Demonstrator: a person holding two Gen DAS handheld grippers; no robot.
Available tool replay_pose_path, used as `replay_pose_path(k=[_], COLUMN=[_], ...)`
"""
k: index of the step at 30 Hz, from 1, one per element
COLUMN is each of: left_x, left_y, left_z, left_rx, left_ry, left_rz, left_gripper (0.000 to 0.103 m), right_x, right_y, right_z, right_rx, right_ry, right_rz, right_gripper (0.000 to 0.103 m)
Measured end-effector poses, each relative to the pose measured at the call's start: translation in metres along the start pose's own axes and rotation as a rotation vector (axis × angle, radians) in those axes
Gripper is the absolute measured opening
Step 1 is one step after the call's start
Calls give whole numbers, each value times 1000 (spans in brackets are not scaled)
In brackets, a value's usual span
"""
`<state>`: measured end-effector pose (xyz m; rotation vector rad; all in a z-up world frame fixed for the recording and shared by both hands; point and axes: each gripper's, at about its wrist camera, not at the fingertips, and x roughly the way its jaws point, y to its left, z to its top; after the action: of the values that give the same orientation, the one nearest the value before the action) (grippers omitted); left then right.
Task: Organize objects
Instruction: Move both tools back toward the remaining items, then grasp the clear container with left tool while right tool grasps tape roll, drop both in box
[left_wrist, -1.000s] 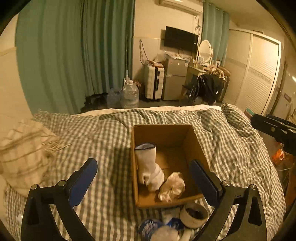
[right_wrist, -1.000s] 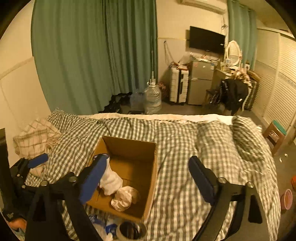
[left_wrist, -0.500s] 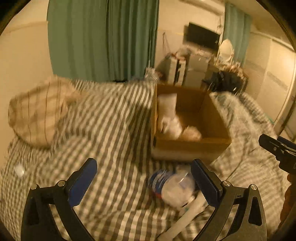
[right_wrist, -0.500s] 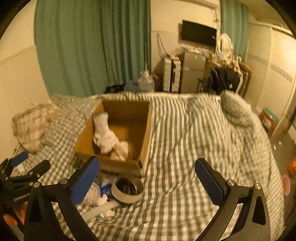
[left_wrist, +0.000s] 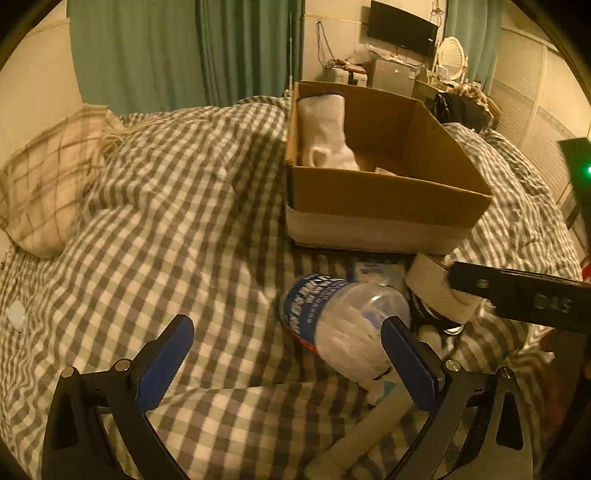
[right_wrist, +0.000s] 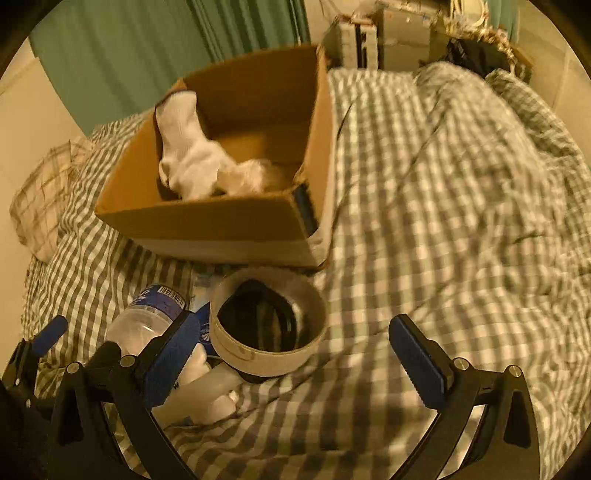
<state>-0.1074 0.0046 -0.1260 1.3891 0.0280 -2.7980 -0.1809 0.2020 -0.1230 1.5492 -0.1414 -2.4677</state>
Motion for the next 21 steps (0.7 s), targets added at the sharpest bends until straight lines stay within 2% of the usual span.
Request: replay_pose_path(k=[4,8,12,18,19,20,21], left_x=[5,9,17,36,40,45,48], left_y=[-12,-27,-39,-47,-47,-45,-44], left_z=[-2,-3,-1,8,8,7,6], left_rx=[31,81,96,71,65,61,55], left_ry=[20,34,52,72,79,100,115], left_rz=[-15,-9,-7,29,35,36,24], left_gripper=[103,103,103,103,101,90,83], right_x=[18,27,14,-23,-25,-25,-25], right_y=[-4,-7,-8,-9,-10,-12,-12], right_z=[1,2,-1,-4,-4,-4,-4], right_rx=[31,62,69,35,36,40,40], right_ry=[67,119,75,-61,-66,-68,-67], right_rz=[32,127,115,-26,-28,-28,-31], right_gripper=[101,80,79,79,79,79,79])
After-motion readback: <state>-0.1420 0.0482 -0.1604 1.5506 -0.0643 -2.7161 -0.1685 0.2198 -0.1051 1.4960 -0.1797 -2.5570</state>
